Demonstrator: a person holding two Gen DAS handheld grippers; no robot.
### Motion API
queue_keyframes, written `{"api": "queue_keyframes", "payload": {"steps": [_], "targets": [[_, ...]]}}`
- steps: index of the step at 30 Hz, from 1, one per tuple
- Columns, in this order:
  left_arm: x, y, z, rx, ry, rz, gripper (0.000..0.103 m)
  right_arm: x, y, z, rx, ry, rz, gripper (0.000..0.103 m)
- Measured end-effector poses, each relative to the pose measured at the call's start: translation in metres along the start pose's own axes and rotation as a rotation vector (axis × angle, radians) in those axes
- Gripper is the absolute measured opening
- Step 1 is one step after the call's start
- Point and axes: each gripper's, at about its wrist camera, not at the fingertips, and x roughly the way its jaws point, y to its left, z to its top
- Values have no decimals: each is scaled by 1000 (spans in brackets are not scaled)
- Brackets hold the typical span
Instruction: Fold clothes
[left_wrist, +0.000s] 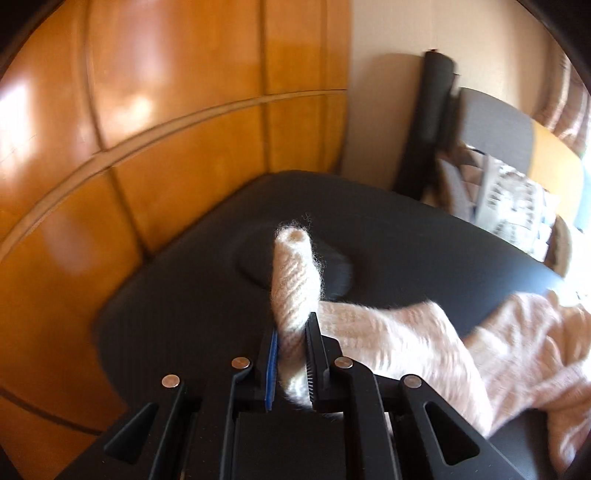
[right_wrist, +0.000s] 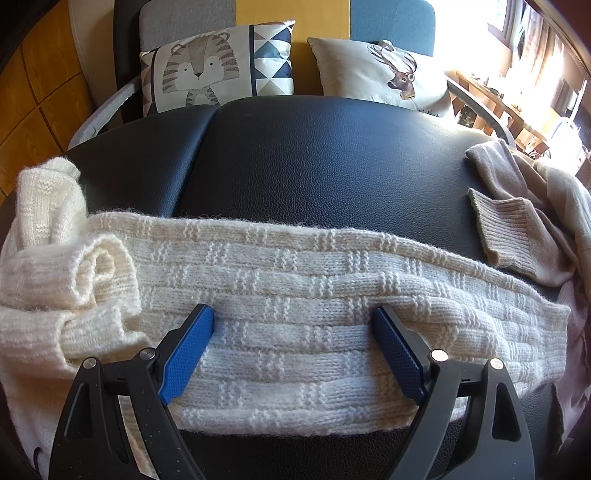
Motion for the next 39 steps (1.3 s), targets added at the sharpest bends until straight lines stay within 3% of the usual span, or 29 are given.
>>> {"api": "queue_keyframes", "payload": {"steps": [4,9,13,16,20,23,25,27,31,34,36,39], "targets": [[14,20,4,-2,22,58,12,0,0,-1,6,-1,-6,90],[46,29,-8,-33,113,118,14,0,0,0,13,2,-12,90],[72,35,-29,-119,237,88,22,1,-1,2,19,13,-1,91],[69,36,-36,-122,234,84,23,1,-3,4,14,18,12,91],[54,50,-38,-206,221,61,23,2,-4,5,11,26,22,91],[29,58,-35,-275,156,74,23,-1,-7,9,18,39,43,91],[12,51,-30,-261,104,92,23,-9,-14,12,47,16,72,91],[-7,35,-27,-216,50,100,23,-20,-23,13,72,-24,49,91],[-26,-28,-21,-93,-10,-10,23,-31,-41,18,103,-50,13,91],[-23,-93,-23,24,17,-140,23,-27,-44,25,98,-22,39,78],[-17,-137,-26,106,41,-214,23,-19,-31,31,45,8,57,78],[-13,-198,-40,214,84,-266,23,-5,-11,39,-43,70,58,78]]}}
